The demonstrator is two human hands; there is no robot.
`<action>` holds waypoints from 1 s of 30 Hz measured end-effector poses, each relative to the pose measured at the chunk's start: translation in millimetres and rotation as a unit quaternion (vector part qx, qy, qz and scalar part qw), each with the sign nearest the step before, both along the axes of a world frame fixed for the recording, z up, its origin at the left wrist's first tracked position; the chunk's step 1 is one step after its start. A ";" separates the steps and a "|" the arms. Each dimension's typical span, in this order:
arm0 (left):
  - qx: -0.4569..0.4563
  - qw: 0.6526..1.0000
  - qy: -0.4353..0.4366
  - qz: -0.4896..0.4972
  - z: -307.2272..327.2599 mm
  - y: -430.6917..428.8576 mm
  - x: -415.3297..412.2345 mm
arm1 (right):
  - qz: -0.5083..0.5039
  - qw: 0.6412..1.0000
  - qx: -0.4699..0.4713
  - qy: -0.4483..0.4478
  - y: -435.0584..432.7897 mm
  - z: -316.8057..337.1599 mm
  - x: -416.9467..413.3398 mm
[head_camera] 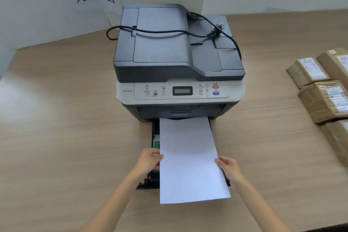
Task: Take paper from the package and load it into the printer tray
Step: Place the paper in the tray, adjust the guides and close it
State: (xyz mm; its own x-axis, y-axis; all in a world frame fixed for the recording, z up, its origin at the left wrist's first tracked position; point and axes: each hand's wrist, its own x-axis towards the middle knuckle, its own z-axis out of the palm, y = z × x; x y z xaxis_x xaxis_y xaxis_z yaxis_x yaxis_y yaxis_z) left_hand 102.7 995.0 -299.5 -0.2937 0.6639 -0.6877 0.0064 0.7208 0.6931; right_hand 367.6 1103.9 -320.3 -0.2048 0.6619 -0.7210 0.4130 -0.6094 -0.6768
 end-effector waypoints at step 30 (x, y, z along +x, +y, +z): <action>-0.021 0.992 0.102 0.069 -36.3 53.0 -17.4 | -0.067 0.990 0.070 -0.105 33.2 -36.2 -58.4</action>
